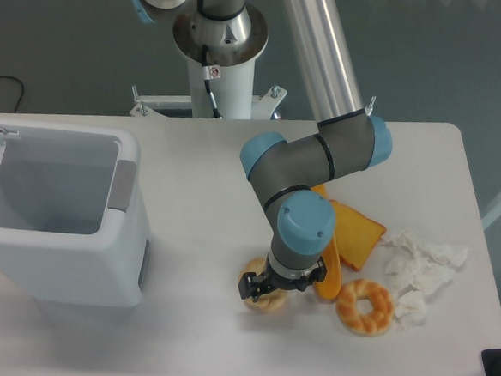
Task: Pick up the round bread
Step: 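Descend further onto the round bun, adjusting the wrist angle, then close the gripper fingers on the round bun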
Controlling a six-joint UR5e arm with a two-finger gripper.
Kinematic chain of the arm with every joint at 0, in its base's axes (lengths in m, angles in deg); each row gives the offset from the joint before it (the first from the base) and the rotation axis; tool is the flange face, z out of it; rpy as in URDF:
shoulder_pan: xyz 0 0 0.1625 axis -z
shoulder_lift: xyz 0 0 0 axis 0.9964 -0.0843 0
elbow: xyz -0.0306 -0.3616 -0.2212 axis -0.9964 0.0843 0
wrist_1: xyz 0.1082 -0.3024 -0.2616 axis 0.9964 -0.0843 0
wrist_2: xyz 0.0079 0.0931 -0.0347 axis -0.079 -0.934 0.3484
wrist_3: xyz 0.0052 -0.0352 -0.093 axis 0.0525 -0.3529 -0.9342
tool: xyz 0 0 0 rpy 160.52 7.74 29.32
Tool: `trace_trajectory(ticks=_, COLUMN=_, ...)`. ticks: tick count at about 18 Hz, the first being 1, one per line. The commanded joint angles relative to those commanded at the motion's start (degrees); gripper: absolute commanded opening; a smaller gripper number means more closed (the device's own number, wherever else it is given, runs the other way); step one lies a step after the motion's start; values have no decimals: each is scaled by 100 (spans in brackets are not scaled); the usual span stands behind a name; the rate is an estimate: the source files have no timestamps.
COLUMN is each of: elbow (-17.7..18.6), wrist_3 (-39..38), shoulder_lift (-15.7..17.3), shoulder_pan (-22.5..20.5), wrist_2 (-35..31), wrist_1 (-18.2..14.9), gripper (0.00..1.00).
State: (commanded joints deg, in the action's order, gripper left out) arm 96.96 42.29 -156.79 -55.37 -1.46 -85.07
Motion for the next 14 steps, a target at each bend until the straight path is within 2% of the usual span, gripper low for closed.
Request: trace_trajectory(ticks=14, elbow=26, wrist_3=35, shoulder_lift=-62, shoulder_pan=0, wrist_2=26, wrist_1=9, gripper=100)
